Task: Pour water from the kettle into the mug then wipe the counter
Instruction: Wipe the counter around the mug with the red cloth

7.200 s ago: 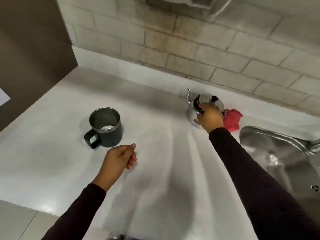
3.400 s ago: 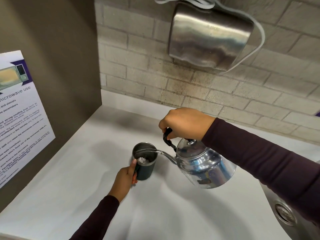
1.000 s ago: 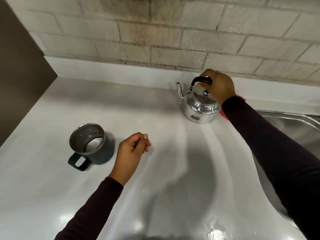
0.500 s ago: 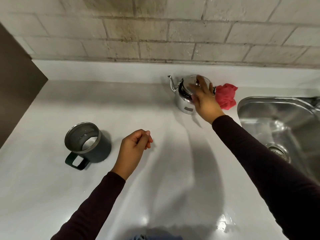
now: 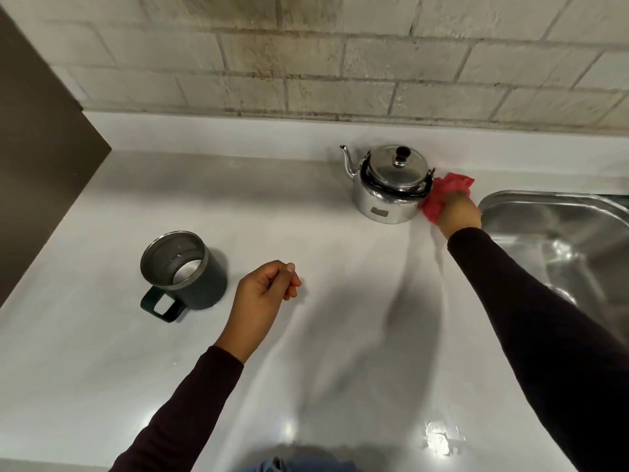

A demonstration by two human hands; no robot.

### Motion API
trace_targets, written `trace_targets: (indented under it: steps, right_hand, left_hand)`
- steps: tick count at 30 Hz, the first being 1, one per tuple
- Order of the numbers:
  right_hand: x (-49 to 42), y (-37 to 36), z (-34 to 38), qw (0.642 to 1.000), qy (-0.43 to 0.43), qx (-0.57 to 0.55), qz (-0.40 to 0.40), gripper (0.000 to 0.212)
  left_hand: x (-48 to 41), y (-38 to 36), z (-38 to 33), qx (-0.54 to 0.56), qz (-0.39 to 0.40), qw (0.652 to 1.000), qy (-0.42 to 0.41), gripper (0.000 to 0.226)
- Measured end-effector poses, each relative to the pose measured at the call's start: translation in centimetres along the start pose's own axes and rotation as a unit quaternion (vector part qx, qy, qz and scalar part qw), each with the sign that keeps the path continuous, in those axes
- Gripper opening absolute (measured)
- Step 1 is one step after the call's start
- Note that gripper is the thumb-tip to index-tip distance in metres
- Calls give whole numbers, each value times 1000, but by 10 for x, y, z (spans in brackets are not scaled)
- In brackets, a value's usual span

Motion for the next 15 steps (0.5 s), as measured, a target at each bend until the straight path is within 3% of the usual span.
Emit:
trace_targets:
  steps: [3,7,15]
  right_hand:
    - [43,6,5,999,7,-26,-38,19]
    - [128,-17,3,993,94,9,-74,18]
    - [232,-78,80,976,183,-103,52,21]
  left_hand:
    - [5,4,3,-2,11,1000,3,36]
    - [12,20,6,3,8,1000,-7,37]
    - [19,76,-5,30,-57,997,-41,36]
Point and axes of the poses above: each hand's wrist, its own x-axis away from the middle knuckle, its own y-axis out of the back of the hand, z = x × y, the point moved 6 cm from there along -x, towards the middle knuckle, and after that the axes turned 3 degrees about -y, right-handed, at the moved point
